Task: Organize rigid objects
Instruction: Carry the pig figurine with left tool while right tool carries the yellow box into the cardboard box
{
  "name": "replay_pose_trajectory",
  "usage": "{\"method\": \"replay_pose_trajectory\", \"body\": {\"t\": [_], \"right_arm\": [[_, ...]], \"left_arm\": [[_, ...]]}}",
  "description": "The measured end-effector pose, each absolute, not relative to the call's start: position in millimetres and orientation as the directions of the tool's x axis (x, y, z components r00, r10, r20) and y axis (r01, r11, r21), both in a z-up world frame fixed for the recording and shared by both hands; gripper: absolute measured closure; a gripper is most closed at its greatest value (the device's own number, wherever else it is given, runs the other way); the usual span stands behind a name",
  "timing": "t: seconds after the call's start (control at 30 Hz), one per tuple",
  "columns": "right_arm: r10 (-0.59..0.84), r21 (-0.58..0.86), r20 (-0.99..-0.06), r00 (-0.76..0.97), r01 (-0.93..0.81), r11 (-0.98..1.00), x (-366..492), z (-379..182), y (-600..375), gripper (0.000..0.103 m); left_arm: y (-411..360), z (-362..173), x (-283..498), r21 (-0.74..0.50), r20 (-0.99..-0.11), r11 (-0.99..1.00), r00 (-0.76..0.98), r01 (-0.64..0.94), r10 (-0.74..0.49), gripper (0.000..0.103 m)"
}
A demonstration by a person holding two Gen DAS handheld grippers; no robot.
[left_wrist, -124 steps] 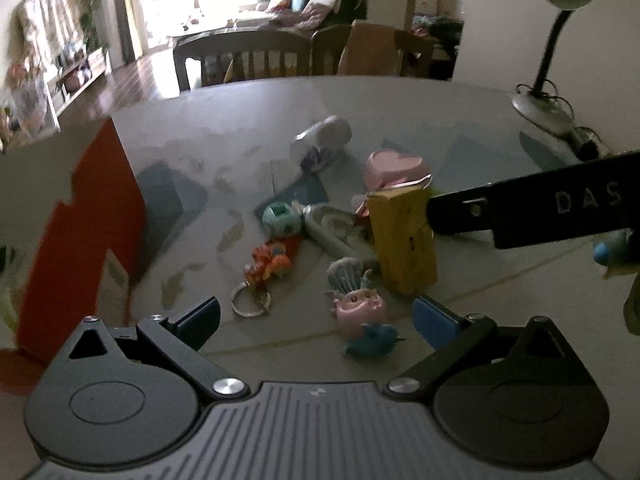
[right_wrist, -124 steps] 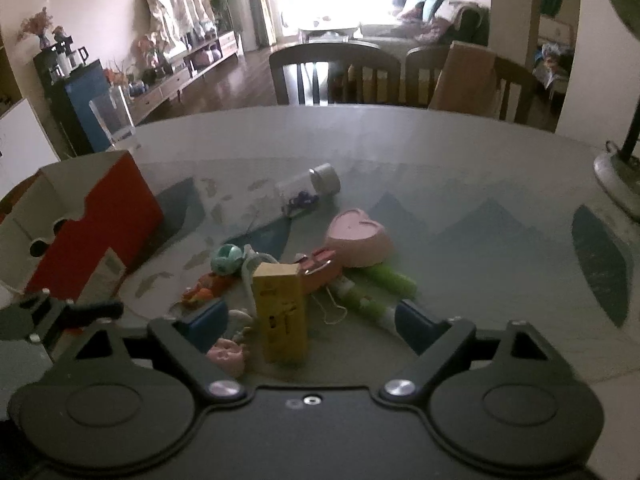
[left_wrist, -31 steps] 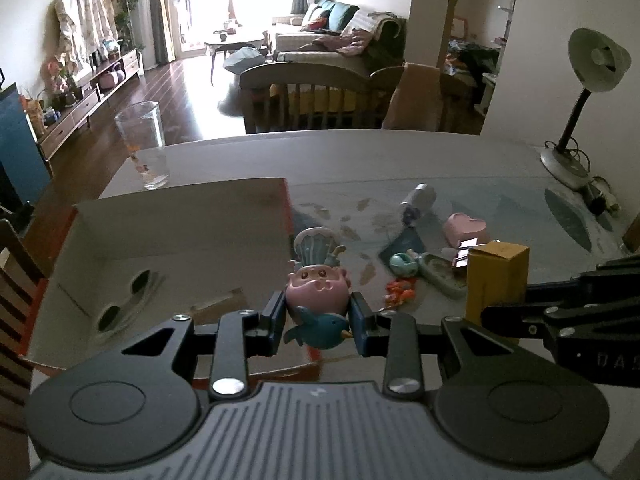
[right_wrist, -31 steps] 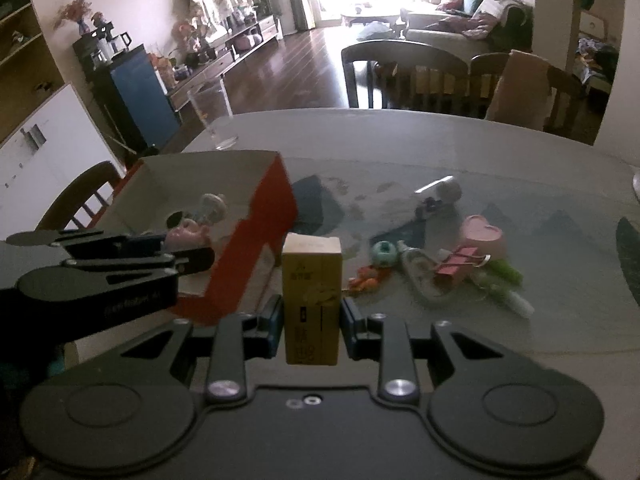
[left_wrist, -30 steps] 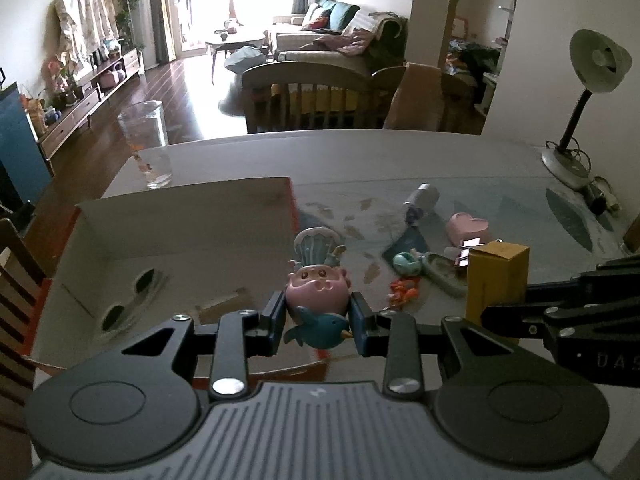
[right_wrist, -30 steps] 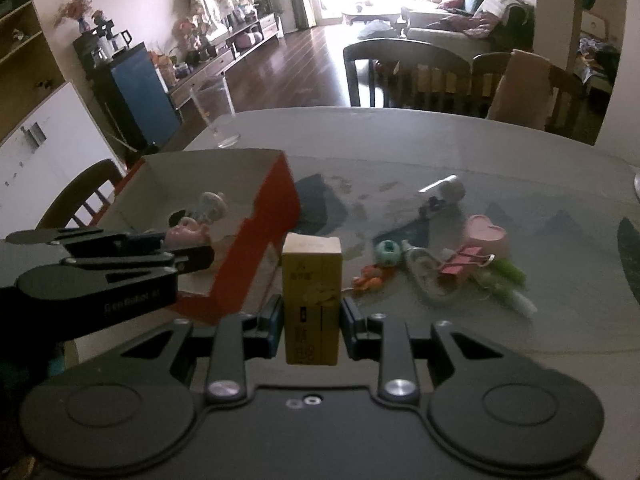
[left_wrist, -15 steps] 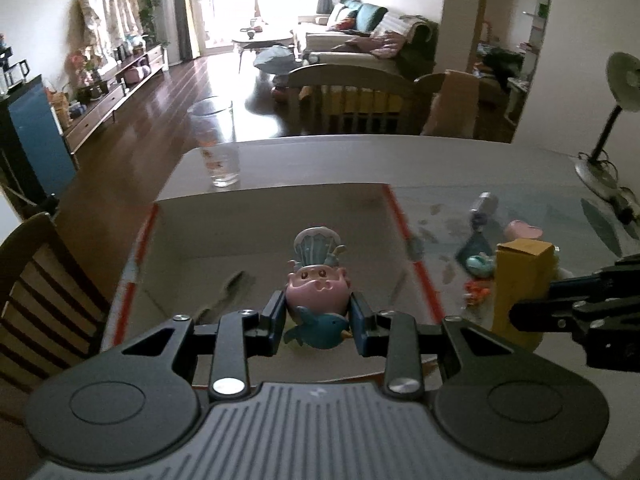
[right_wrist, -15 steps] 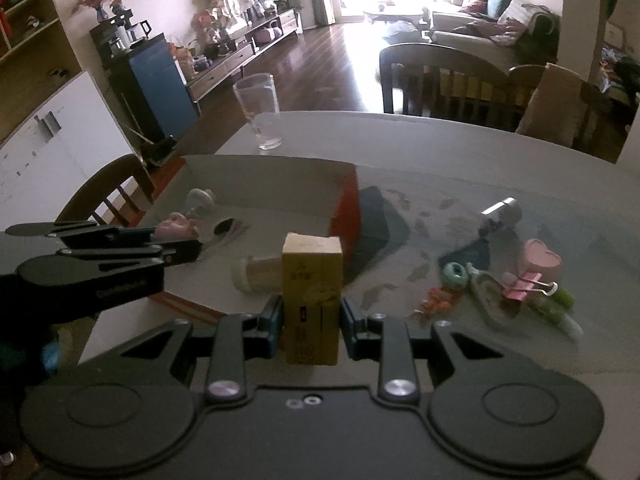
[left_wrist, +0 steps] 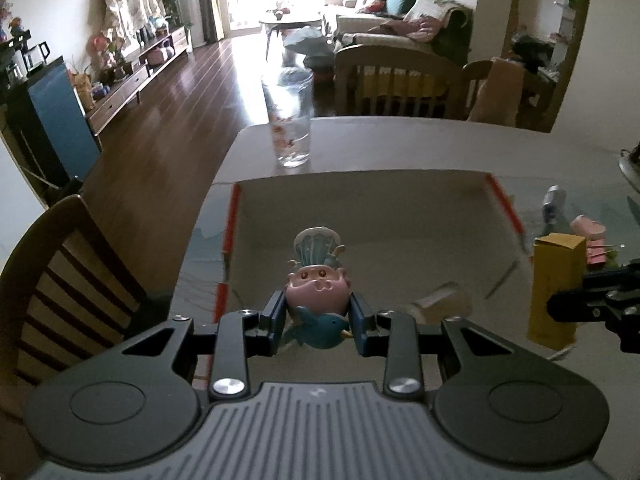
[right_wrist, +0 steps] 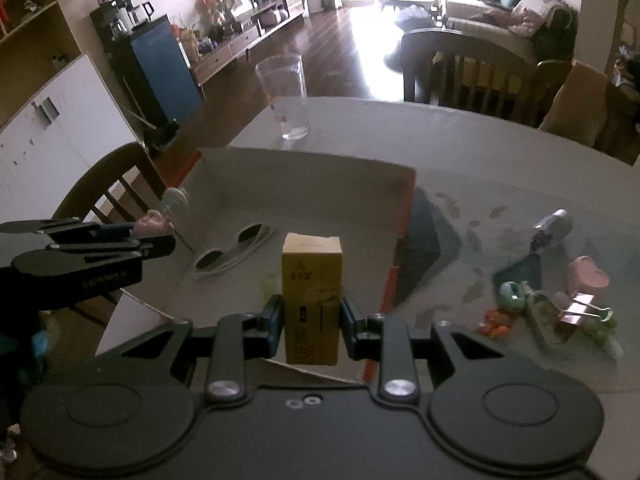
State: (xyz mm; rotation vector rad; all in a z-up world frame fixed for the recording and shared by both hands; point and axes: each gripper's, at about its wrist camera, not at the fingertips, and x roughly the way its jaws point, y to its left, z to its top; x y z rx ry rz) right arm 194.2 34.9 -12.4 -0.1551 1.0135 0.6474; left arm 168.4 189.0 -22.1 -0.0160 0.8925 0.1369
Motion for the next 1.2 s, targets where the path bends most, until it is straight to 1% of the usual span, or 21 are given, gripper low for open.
{"method": "replay_pose_trajectory", "body": {"t": [0.2, 0.5, 0.7, 0.87, 1.07, 1.2], "right_arm": [[0.385, 0.145, -0.863, 0.328, -0.569, 0.81, 204.8, -36.4, 59.9, 0.074], [0.32, 0.113, -0.903, 0.285, -0.562, 0.82, 214.3, -67.6, 76.2, 0.074], [0.292, 0.101, -0.92, 0.262, -0.561, 0.822, 216.3, -81.4, 83.6, 0.074], [0.286, 0.102, -0.926, 0.248, -0.562, 0.821, 218.6, -88.5, 87.1, 0.074], [0.282, 0.105, -0.93, 0.236, -0.565, 0.818, 218.7, -95.8, 89.2, 0.073], [0.288, 0.122, -0.932, 0.219, -0.56, 0.819, 218.5, -99.3, 89.1, 0.072]], "left_arm": [[207.4, -45.2, 185.1, 0.038, -0.816, 0.993, 0.57, -0.115, 0.097, 0.07], [206.4, -75.2, 215.1, 0.068, -0.852, 0.996, 0.515, -0.065, 0.092, 0.07], [197.5, -86.0, 218.7, 0.025, -0.871, 1.0, 0.49, -0.01, 0.027, 0.07], [183.5, -96.6, 222.8, 0.016, -0.89, 0.999, 0.456, 0.052, -0.009, 0.07], [173.3, -111.7, 224.7, -0.017, -0.922, 0.996, 0.383, 0.085, -0.048, 0.07], [167.0, -121.7, 224.5, -0.009, -0.939, 0.995, 0.343, 0.095, -0.042, 0.07]]}}
